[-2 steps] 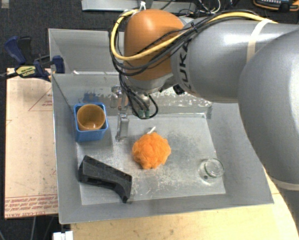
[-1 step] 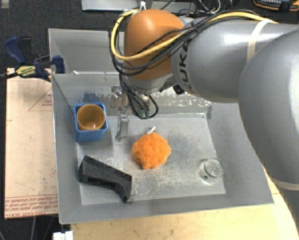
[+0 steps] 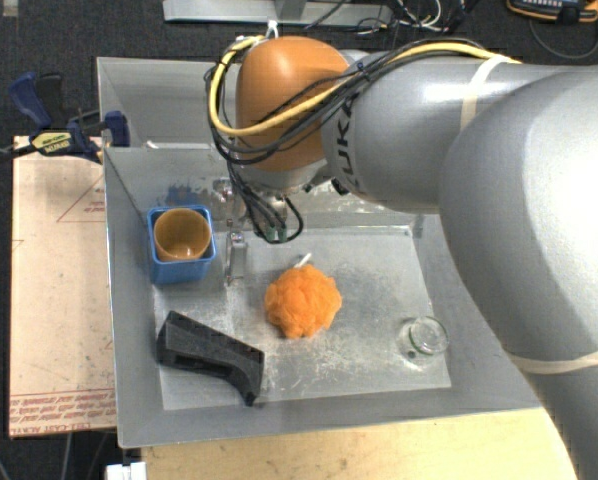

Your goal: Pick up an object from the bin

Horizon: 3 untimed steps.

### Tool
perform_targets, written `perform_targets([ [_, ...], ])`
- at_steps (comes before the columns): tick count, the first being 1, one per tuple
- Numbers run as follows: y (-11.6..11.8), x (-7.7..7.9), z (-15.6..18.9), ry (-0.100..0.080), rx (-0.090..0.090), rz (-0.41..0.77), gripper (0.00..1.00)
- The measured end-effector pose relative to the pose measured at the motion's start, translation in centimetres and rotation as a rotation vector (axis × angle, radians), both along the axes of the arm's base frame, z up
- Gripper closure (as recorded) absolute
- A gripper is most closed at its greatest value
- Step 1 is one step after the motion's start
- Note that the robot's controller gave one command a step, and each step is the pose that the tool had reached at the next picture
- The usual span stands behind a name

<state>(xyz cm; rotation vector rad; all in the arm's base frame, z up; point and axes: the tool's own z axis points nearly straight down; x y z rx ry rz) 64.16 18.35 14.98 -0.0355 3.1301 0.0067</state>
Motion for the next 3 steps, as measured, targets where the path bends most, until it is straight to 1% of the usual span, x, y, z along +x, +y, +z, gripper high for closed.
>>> perform_targets([
  [1, -3.1, -4.0, -4.1, 0.009, -0.001, 0.012, 0.0],
  [2, -6.1, -5.0, -5.2, 0.01, 0.0, -0.016, 0.0],
  [3, -8.7, -4.2, -5.6, 0.007, 0.0, -0.035, 0.0],
])
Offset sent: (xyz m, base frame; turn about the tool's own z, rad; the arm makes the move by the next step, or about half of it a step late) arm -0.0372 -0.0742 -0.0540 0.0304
